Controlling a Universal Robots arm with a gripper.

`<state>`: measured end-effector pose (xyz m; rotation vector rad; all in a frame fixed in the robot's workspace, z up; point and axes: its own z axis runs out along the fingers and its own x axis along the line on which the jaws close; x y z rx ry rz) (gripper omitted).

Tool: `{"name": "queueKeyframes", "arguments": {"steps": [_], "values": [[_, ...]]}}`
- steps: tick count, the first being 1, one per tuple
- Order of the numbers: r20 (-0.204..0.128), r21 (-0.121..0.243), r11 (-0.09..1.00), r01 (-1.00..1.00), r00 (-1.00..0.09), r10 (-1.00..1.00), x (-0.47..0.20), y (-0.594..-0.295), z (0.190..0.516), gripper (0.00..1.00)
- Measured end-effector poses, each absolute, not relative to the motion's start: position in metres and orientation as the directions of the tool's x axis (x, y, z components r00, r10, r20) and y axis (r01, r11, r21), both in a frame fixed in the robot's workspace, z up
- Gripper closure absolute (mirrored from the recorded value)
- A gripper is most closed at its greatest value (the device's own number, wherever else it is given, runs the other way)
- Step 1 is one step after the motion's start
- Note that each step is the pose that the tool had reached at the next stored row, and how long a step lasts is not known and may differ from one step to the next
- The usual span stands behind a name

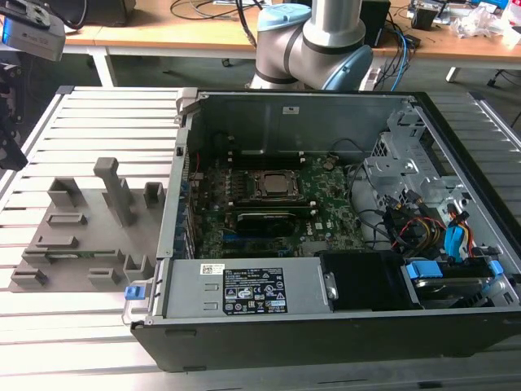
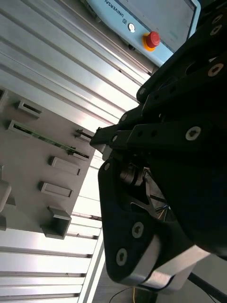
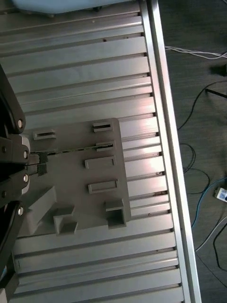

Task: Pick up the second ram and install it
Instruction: 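Pick up the second ram and move it above second insertion slot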

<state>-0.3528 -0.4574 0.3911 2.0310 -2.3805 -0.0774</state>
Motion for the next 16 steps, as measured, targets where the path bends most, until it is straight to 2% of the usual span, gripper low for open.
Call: {"name": "queueKeyframes", "arguments": {"steps": [1, 2, 3, 4, 10, 13, 16], "values": [[-0.023, 0.045, 0.157, -0.987, -0.158, -0.987, -0.3528, -0.4574, 0.3911, 0.89], [-0.023, 0.045, 0.157, -0.987, -0.158, -0.987, -0.3528, -0.4574, 0.3911, 0.84], [-0.023, 0.045, 0.156, -0.987, -0.158, -0.987, -0.3528, -0.4574, 0.3911, 0.71], [-0.023, 0.045, 0.156, -0.987, -0.158, -0.987, -0.3528, -0.4574, 0.3911, 0.64], [-0.023, 0.045, 0.154, -0.987, -0.155, -0.988, -0.3528, -0.4574, 0.3905, 0.64], [-0.023, 0.045, 0.082, -0.996, -0.083, -0.996, -0.3528, -0.4574, 0.3897, 0.64], [-0.023, 0.045, 0.072, -0.996, -0.073, -0.997, -0.3528, -0.4574, 0.3898, 0.64]]}}
